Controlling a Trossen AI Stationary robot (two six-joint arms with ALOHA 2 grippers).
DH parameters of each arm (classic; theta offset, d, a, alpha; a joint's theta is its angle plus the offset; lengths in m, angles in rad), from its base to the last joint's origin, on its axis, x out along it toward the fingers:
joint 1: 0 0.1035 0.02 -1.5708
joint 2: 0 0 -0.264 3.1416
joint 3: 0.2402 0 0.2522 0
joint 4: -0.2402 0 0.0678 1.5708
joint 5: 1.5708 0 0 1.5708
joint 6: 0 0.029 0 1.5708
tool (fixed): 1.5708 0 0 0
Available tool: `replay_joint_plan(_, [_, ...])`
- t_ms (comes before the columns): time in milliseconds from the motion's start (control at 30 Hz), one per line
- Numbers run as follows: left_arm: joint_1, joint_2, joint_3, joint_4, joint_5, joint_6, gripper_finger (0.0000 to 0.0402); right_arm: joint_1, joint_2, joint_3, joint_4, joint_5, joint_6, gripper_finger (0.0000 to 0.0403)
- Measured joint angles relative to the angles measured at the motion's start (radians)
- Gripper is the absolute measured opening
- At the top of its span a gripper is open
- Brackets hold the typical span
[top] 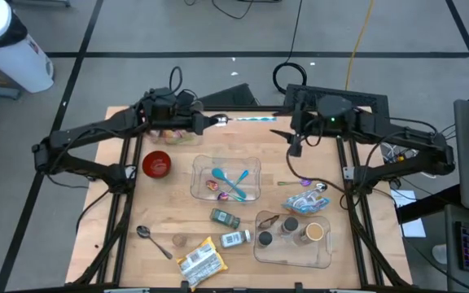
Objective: Pick & Place Food Item
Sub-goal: Put the top blue and white patterned spoon into the middle transparent bin
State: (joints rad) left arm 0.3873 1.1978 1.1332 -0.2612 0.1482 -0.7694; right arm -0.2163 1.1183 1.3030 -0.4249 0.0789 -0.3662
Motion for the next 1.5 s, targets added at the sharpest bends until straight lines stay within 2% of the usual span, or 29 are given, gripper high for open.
replay_joint_plan(100, [0.007,0.0,0.046,-0.095,-0.028,0.017,0.0002,0.013,0.012,0.001,0.027,0.018,-0.047,0.0215])
replay_joint_plan(600, [-0.028,0.031,0.174,-0.265,-0.091,0.027,0.0002,0.095,0.13,0.001,0.12,0.341,-0.23,0.0215])
replay_joint_plan(867, [-0.051,0.045,0.173,-0.29,-0.106,0.015,0.0002,0.115,0.142,0.001,0.188,0.34,-0.26,0.0215])
replay_joint_plan(1167, [-0.052,0.045,0.173,-0.263,-0.103,0.001,0.0002,0.114,0.143,0.001,0.149,0.34,-0.258,0.0184])
replay_joint_plan(1500, [-0.052,0.045,0.173,-0.259,-0.097,0.002,0.0002,0.114,0.143,0.001,0.135,0.34,-0.249,0.0175])
